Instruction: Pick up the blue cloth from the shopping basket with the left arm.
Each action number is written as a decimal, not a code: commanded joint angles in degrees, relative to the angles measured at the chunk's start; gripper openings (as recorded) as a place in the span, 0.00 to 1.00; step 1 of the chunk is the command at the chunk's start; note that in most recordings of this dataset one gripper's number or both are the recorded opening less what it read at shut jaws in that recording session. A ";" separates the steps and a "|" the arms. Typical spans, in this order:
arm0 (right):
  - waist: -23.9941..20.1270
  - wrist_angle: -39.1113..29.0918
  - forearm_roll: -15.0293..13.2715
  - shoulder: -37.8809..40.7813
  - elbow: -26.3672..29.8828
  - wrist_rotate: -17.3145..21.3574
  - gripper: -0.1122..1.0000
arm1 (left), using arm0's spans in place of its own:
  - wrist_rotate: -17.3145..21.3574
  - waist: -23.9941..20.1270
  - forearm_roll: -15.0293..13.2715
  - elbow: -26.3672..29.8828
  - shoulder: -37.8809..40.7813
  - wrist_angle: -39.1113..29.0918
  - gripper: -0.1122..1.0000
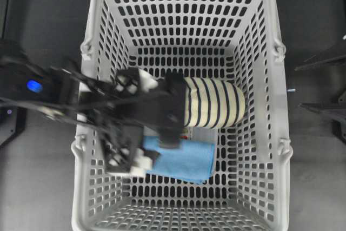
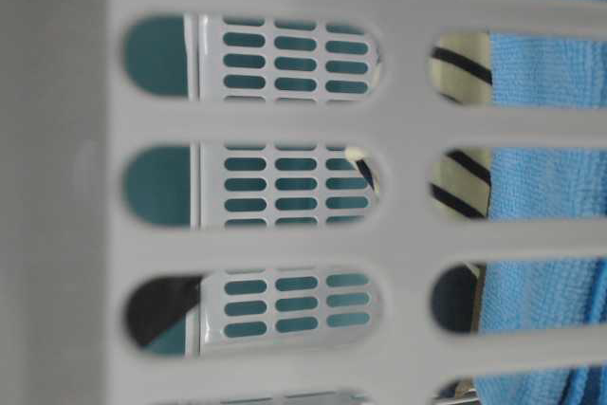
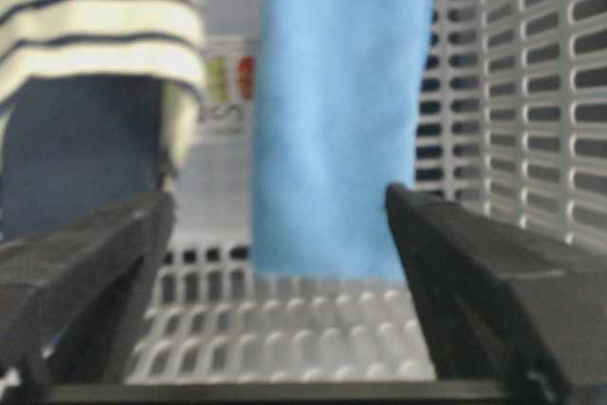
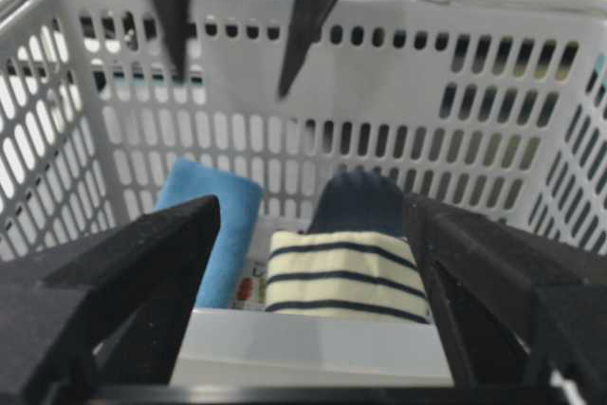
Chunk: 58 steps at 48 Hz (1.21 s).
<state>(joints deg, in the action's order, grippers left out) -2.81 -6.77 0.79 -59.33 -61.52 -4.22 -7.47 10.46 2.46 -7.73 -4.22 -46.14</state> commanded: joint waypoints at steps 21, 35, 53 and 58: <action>-0.18 0.53 -0.09 -0.26 0.62 0.00 0.78 | -3.43 2.29 0.18 5.54 14.50 0.79 0.90; -0.18 0.53 -0.09 -0.44 -0.09 0.09 0.78 | -3.87 2.29 0.09 2.46 16.17 2.29 0.89; -0.18 0.53 0.09 -0.53 -0.79 0.09 0.78 | -2.64 2.37 0.18 1.58 15.29 2.37 0.40; -0.18 0.53 0.09 -0.53 -0.79 0.18 0.78 | -0.88 2.29 0.18 3.16 14.15 2.37 0.18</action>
<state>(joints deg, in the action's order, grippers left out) -2.81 -6.77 0.79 -60.21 -62.93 -4.13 -9.49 12.66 2.37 -6.50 11.95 -43.95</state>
